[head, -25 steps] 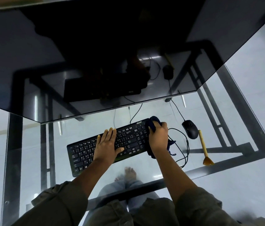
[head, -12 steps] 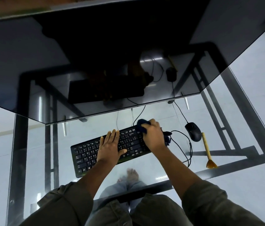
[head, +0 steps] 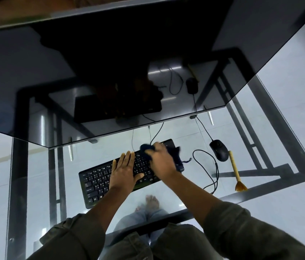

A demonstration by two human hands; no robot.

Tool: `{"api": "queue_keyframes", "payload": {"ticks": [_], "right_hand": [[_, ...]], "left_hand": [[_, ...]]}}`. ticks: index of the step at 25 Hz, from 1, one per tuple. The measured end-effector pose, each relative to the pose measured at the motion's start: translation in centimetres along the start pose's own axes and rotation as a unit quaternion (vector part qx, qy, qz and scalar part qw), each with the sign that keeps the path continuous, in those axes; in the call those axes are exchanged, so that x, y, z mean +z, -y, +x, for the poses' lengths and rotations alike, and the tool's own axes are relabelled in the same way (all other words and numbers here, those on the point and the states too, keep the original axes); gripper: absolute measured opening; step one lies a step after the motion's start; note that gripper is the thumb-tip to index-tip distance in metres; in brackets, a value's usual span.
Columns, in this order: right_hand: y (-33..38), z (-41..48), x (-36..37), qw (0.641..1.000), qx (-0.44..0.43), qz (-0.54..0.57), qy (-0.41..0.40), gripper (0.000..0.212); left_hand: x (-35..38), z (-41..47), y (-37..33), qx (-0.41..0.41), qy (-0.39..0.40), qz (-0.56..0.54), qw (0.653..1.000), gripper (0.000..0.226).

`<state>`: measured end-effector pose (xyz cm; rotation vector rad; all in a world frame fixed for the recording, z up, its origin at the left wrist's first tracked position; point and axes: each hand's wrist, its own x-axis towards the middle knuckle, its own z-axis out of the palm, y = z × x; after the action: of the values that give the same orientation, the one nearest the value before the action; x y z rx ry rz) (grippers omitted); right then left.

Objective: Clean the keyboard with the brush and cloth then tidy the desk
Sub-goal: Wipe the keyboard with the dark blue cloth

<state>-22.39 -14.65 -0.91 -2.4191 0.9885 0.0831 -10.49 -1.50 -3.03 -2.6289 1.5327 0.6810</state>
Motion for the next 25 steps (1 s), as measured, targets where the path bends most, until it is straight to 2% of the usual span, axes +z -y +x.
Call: {"api": "queue_keyframes", "payload": {"ticks": [2, 3, 4, 7, 9, 13, 15, 21, 25], "right_hand": [[-0.1, -0.3, -0.2, 0.994, -0.097, -0.031, 0.035, 0.053], [-1.1, 0.3, -0.8, 0.994, -0.097, -0.036, 0.028, 0.052], [-2.3, 1.0, -1.5, 0.997, -0.065, -0.03, 0.012, 0.049], [-5.3, 2.7, -3.4, 0.988, 0.137, 0.031, -0.064, 0.036], [-4.6, 3.0, -3.3, 0.979, 0.187, 0.033, -0.074, 0.037], [1.3, 0.2, 0.0, 0.999, 0.052, -0.004, 0.005, 0.046], [1.1, -0.7, 0.4, 0.999, 0.032, -0.007, -0.003, 0.049], [-2.3, 0.5, -1.6, 0.969, 0.21, 0.083, -0.097, 0.037], [-2.0, -1.3, -0.1, 0.904, 0.337, 0.173, -0.2, 0.042]], "left_hand": [[0.0, -0.1, -0.1, -0.001, 0.0, 0.001, 1.0, 0.09], [-0.1, -0.1, -0.1, -0.001, -0.001, 0.001, 1.0, 0.09], [-0.2, -0.1, -0.2, -0.002, -0.002, 0.003, 1.0, 0.09], [-0.3, -0.1, -0.2, -0.003, 0.009, 0.023, 1.0, 0.09], [-0.4, -0.2, -0.1, -0.003, 0.006, 0.028, 1.0, 0.09], [-0.3, -0.3, 0.0, -0.003, 0.009, 0.02, 1.0, 0.089], [-0.7, -0.4, -0.3, -0.003, 0.015, 0.034, 0.999, 0.088], [-1.8, -0.4, 0.4, 0.029, 0.029, 0.072, 0.997, 0.086], [-3.2, 0.8, 2.5, 0.113, 0.039, 0.116, 0.986, 0.089]]}}
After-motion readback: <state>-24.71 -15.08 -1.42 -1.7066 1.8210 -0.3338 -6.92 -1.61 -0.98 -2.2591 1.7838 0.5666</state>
